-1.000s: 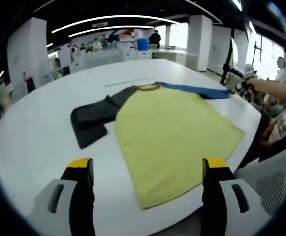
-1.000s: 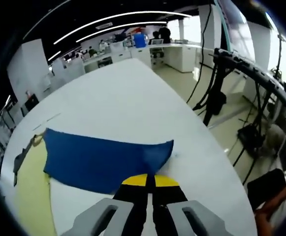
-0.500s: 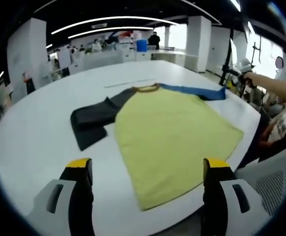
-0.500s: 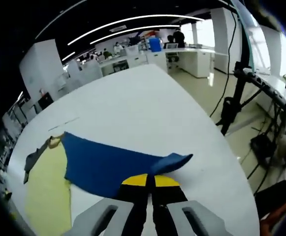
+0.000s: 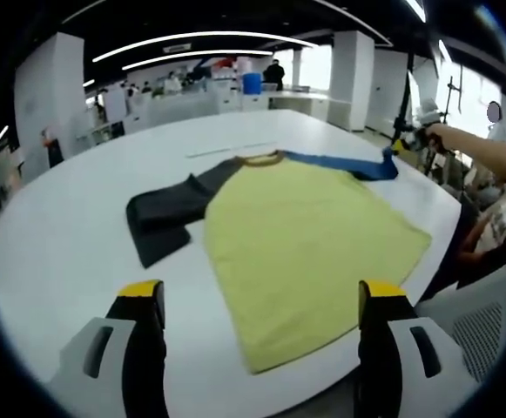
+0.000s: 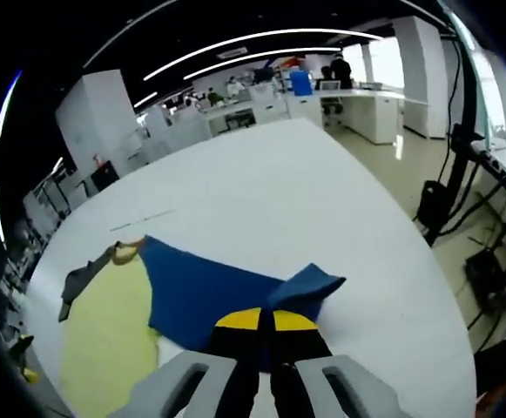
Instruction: Fold the garment on the visible template until the final outline fits inside the template.
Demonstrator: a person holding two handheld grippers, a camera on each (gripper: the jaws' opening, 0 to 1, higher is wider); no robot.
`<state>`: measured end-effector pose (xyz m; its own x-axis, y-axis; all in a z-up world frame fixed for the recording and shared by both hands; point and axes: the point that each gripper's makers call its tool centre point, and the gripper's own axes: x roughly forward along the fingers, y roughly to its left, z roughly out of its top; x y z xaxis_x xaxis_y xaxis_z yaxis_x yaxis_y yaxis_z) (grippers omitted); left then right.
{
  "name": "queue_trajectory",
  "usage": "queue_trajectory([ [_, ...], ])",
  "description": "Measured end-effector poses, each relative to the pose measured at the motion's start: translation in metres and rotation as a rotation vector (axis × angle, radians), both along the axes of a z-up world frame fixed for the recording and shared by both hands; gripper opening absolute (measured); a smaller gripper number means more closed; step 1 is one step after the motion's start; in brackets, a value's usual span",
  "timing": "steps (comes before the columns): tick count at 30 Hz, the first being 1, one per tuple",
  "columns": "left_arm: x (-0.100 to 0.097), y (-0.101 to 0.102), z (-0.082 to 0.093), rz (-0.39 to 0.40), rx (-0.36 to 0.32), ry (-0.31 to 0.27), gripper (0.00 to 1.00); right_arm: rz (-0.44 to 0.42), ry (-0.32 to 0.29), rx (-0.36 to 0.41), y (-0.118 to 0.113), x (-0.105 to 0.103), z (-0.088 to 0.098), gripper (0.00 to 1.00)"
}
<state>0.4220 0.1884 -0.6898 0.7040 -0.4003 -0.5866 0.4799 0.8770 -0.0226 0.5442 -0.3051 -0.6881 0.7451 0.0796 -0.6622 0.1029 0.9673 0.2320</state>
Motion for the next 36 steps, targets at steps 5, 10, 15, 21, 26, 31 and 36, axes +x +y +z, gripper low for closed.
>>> queue_trajectory([
  [5,-0.002,0.000,-0.001,0.001,-0.002,0.003,0.89,0.034,-0.012,0.010,0.012,0.013,0.002,0.00],
  [10,-0.002,0.001,-0.002,0.004,-0.008,0.004,0.89,0.069,-0.015,0.015,0.031,0.019,0.002,0.00],
  [15,-0.001,0.003,0.000,-0.001,0.006,-0.009,0.88,0.090,-0.008,0.025,0.046,0.024,0.001,0.00],
  [21,-0.001,0.002,-0.001,-0.008,-0.004,-0.009,0.88,0.128,-0.003,0.027,0.067,0.029,0.002,0.00],
  [26,0.000,0.000,-0.001,-0.007,-0.013,-0.009,0.87,0.136,-0.007,0.052,0.080,0.031,0.002,0.00],
  [31,-0.002,-0.001,-0.002,-0.014,-0.018,-0.006,0.87,0.120,-0.004,0.081,0.093,0.032,0.002,0.00],
  [36,-0.002,-0.004,-0.003,-0.026,-0.014,-0.004,0.87,0.135,0.002,0.090,0.109,0.035,0.001,0.00],
])
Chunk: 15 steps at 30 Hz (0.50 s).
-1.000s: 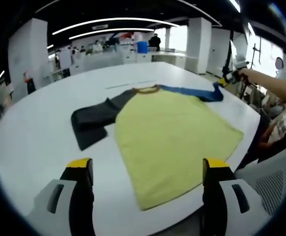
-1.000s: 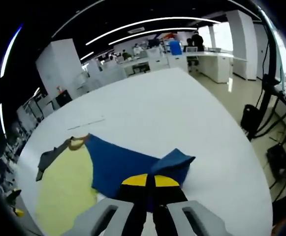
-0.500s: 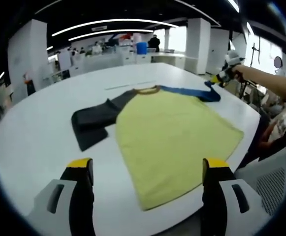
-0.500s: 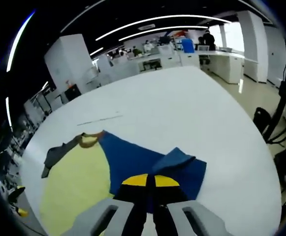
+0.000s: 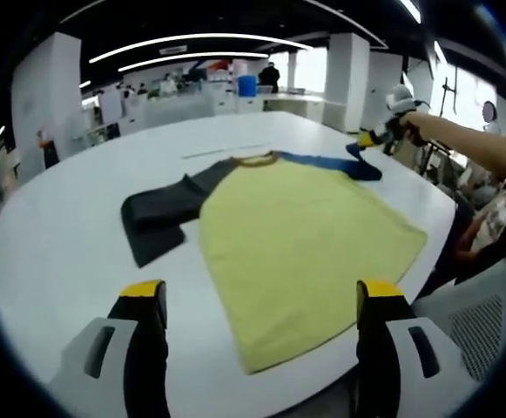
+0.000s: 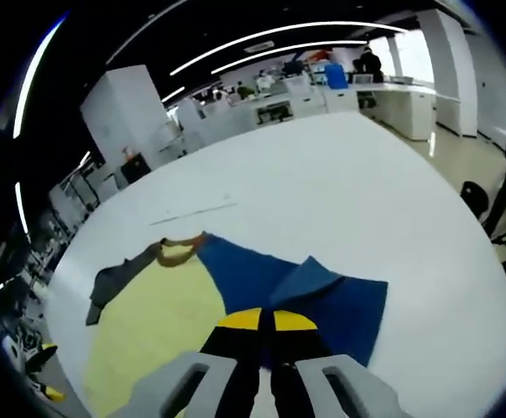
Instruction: Fold the garment on the visible template until the final outline fits inside the template.
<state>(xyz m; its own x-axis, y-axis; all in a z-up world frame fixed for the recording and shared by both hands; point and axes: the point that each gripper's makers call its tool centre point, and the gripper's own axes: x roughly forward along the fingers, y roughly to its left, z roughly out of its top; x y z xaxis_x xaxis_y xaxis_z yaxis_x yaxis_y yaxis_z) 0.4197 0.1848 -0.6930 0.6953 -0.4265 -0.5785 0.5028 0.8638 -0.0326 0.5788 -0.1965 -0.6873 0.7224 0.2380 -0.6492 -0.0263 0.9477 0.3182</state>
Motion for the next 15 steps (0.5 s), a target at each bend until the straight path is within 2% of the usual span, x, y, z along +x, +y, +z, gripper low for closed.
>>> queue_trajectory([
  [15,0.001,0.001,0.000,0.003,0.003,-0.003,0.86,0.087,0.013,0.003,0.043,0.004,0.002,0.00],
])
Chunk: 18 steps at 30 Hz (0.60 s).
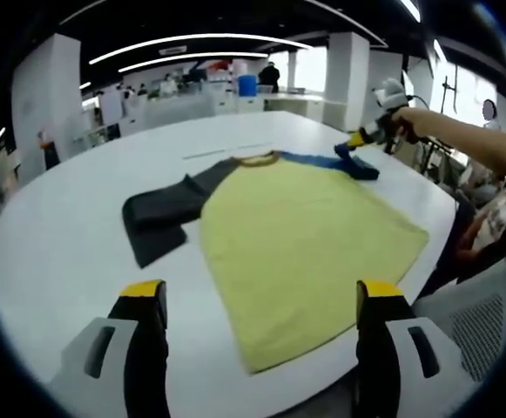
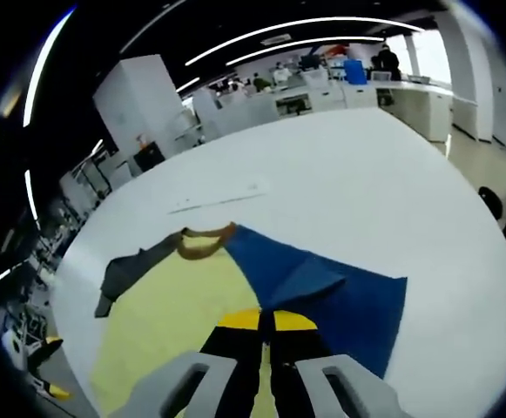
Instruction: Fold the garment on the visible template until the final outline fits inside the template.
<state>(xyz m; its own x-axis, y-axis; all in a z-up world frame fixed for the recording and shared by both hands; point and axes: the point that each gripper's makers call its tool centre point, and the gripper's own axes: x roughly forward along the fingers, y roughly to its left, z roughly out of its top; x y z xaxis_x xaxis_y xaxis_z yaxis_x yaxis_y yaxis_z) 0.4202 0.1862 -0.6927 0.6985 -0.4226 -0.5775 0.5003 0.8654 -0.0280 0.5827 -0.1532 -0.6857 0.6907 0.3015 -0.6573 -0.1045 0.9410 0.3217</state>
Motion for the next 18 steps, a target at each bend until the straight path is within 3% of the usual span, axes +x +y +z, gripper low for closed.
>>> queue_trajectory([
  [18,-0.002,-0.005,-0.002,-0.011,-0.006,0.004,0.86,0.089,0.009,0.001,0.051,0.005,0.001,0.00],
])
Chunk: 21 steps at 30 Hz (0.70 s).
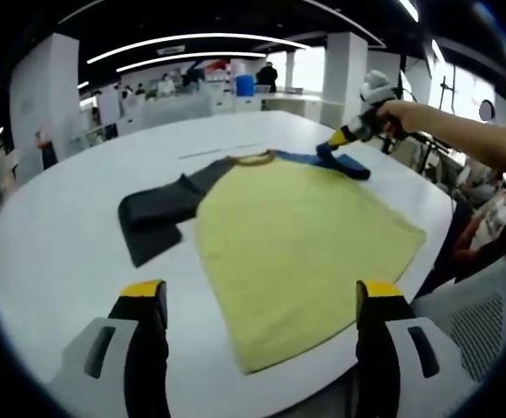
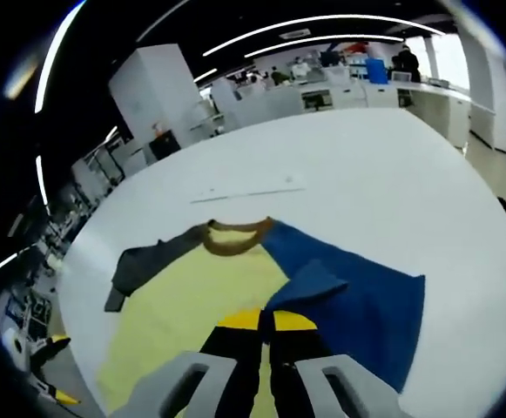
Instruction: Fold the garment on the visible template until the final outline fits inside the template.
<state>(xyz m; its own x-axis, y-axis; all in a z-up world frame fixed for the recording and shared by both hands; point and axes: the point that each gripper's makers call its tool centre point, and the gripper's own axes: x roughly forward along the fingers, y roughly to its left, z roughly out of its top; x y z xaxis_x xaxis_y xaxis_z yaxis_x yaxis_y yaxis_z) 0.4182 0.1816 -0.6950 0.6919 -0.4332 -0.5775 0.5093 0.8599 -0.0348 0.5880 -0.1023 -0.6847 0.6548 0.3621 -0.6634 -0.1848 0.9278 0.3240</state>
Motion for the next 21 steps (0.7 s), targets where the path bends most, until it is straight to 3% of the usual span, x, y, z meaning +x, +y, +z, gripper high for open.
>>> queue_trajectory([
  [7,0.001,0.000,0.001,0.001,0.000,-0.006,0.86,0.036,0.011,0.000,0.018,0.004,-0.002,0.00],
  [13,-0.001,0.002,-0.001,0.003,0.002,-0.003,0.86,0.065,0.022,-0.002,0.026,0.026,-0.011,0.00],
  [21,-0.001,0.001,-0.002,0.002,0.002,0.003,0.86,0.107,0.030,-0.012,0.044,0.038,-0.016,0.00],
])
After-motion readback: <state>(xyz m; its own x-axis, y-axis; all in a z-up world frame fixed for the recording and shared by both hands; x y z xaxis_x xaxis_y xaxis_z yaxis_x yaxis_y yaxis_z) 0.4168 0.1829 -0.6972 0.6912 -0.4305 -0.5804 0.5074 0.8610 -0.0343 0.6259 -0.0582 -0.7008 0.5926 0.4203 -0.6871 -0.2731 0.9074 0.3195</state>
